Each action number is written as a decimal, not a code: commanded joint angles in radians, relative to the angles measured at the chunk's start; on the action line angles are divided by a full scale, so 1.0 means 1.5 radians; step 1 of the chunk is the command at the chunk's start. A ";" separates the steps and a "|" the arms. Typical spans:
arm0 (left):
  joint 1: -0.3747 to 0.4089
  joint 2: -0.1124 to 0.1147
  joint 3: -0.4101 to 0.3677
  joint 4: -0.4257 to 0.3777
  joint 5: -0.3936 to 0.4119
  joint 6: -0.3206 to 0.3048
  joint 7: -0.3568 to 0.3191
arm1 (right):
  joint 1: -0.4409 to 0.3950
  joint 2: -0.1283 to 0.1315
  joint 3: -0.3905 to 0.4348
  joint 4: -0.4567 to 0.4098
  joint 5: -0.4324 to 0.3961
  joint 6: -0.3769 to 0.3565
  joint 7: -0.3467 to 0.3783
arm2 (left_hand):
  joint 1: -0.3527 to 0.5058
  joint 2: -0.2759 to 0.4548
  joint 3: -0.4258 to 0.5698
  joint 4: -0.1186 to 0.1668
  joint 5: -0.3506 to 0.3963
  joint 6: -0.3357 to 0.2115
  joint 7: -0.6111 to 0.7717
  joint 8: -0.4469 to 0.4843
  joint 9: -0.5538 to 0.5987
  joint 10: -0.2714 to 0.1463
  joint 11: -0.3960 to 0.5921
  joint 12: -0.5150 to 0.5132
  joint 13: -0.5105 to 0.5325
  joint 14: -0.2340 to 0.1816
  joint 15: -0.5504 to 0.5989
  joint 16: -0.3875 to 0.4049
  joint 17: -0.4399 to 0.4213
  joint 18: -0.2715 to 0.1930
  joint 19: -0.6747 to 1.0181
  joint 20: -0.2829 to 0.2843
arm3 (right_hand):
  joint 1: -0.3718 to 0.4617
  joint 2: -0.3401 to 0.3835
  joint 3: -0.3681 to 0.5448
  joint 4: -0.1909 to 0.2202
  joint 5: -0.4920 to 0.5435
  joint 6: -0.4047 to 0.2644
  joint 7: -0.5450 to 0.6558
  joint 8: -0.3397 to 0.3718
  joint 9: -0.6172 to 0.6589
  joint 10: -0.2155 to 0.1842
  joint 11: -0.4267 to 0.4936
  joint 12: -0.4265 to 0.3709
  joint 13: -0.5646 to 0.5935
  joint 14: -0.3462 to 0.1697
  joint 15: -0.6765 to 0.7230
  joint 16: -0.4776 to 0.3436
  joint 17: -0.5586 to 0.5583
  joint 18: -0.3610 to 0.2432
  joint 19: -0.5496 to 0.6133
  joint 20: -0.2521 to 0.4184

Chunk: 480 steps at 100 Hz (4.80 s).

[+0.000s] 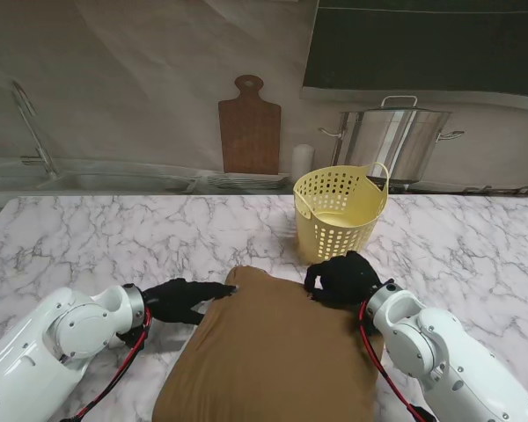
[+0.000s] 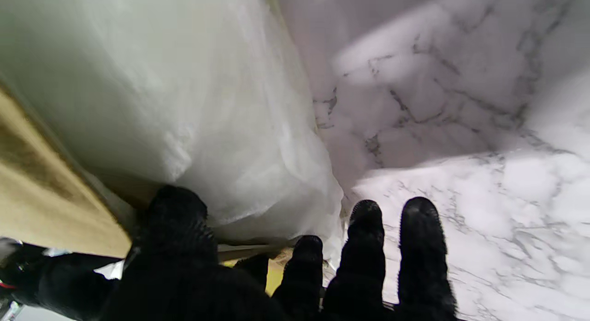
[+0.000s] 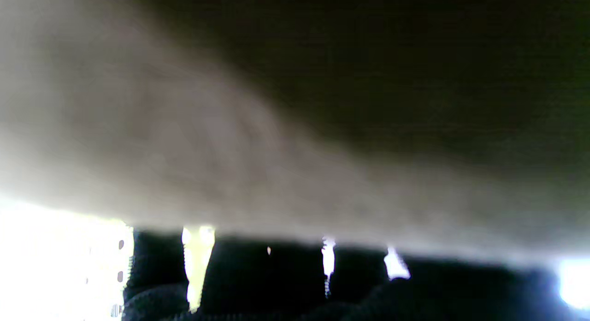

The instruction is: Remove the pillowcase from the pillow and put it in the laundry basket

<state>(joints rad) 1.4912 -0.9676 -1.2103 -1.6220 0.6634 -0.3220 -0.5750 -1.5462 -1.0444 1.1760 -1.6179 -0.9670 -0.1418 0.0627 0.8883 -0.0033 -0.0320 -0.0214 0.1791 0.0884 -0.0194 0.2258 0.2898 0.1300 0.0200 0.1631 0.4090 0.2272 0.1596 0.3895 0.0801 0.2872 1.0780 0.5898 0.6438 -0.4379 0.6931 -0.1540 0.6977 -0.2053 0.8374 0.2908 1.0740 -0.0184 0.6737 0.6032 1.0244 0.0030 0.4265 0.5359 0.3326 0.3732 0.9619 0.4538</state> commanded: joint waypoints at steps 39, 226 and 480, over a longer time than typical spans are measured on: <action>-0.073 -0.014 0.057 0.023 -0.006 0.057 0.023 | 0.010 -0.005 -0.018 0.013 0.015 0.009 -0.004 | -0.031 0.121 -0.006 -0.008 -0.026 0.070 -0.002 -0.027 0.038 0.030 0.010 0.025 0.019 0.014 0.013 0.014 0.004 0.002 -0.372 0.009 | -0.023 0.026 -0.039 0.014 -0.023 0.016 -0.039 -0.007 -0.021 -0.011 -0.023 -0.015 -0.016 0.007 -0.019 -0.013 -0.020 0.011 -0.005 -0.006; -0.053 -0.008 0.069 0.061 0.092 -0.050 0.073 | 0.056 -0.001 -0.080 0.044 0.016 0.016 0.018 | 0.014 -0.137 0.012 0.010 -0.028 0.002 -0.002 -0.037 -0.049 -0.066 0.016 -0.035 0.025 -0.029 0.010 0.007 0.009 -0.021 -0.332 -0.018 | 0.004 -0.016 0.020 0.003 0.104 0.003 0.119 0.186 -0.250 0.005 0.002 0.078 -0.197 0.010 0.060 0.014 -0.145 0.051 -0.148 -0.050; -0.025 -0.082 0.055 0.009 0.001 -0.078 0.393 | -0.059 0.000 0.047 -0.095 0.121 0.090 0.128 | 0.230 0.023 0.005 -0.002 0.313 -0.051 0.361 0.404 0.311 -0.055 0.145 0.126 0.176 -0.031 0.101 0.085 0.055 -0.002 -0.190 0.007 | -0.409 0.021 -0.055 0.015 -0.349 0.243 -0.527 0.053 -0.442 0.150 -0.321 -0.302 -0.156 0.102 -0.119 -0.108 -0.082 0.050 -0.079 -0.003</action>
<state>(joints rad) 1.4575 -1.0840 -1.1247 -1.5820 0.6623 -0.4305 0.0181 -1.6472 -1.0466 1.2565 -1.7564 -0.7824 -0.0031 0.2544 1.1609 -0.0061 -0.0318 -0.0237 0.6355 -0.0054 0.4644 0.7795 0.7390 0.0757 0.2228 0.3407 0.6598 0.2096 0.3019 0.5046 0.1667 0.2969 1.0779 0.5840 0.0958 -0.3490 0.5813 -0.0977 0.2313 0.1344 0.0680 0.3586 0.4374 0.1871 0.2197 0.1665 0.7115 0.1710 0.1975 0.3356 0.2026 0.4137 0.8274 0.4199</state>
